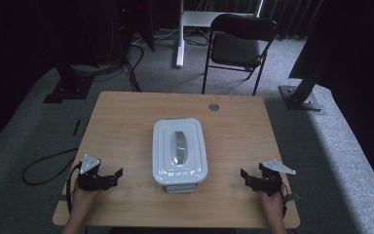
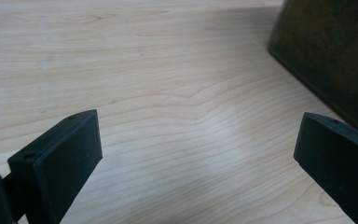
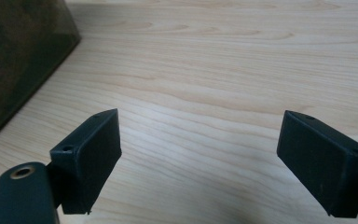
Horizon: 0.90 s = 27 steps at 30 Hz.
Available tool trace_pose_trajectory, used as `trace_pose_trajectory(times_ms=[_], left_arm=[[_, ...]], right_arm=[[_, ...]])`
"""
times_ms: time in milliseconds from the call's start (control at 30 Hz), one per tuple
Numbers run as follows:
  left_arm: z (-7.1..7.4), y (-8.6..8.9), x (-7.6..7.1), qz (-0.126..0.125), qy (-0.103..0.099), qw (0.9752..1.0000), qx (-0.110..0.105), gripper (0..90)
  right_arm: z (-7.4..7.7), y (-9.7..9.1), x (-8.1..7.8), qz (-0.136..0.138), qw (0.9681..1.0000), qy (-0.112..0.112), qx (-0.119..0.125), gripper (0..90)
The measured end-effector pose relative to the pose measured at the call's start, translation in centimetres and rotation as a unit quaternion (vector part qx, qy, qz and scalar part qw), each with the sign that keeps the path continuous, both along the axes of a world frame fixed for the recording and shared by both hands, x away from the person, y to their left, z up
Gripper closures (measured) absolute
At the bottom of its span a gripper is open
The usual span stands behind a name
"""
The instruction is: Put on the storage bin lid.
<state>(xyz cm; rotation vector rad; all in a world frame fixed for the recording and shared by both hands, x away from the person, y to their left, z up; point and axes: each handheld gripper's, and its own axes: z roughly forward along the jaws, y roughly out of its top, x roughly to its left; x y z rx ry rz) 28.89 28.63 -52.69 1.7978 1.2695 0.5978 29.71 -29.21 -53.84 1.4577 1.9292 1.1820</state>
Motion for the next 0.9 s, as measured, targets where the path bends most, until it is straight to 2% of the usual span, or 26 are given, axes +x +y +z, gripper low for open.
trace_pose_trajectory(times_ms=[100, 200, 300, 567, 700, 900], left_arm=[[-0.4, 0.9, -0.4, 0.012, 0.008, 0.9999, 0.002, 1.6], [-0.5, 1.3, -0.6, 0.018, 0.01, 0.9998, 0.0, 1.6], [-0.6, 2.0, -1.1, 0.031, 0.013, 0.9994, 0.003, 1.6], [-1.2, 3.3, -1.9, 0.058, 0.025, 0.998, 0.005, 1.6], [-1.4, 3.5, -2.3, 0.062, 0.03, 0.9974, 0.022, 1.6], [-1.8, 4.1, -2.6, 0.089, 0.038, 0.9952, 0.011, 1.6]], right_arm=[[-0.1, -0.6, -0.2, -0.009, 1.0, 0.0, 0.003, 12.7], [-0.2, -1.0, -0.2, -0.015, 0.9999, 0.001, -0.002, 12.7], [-0.2, -1.8, -0.4, -0.032, 0.9994, 0.001, -0.015, 12.6], [-0.9, -3.2, -1.1, -0.053, 0.9983, 0.013, -0.021, 12.5], [-1.3, -4.1, -1.7, -0.064, 0.9976, 0.018, -0.021, 12.5], [-1.7, -5.5, -2.8, -0.086, 0.9958, 0.026, -0.017, 12.5]])
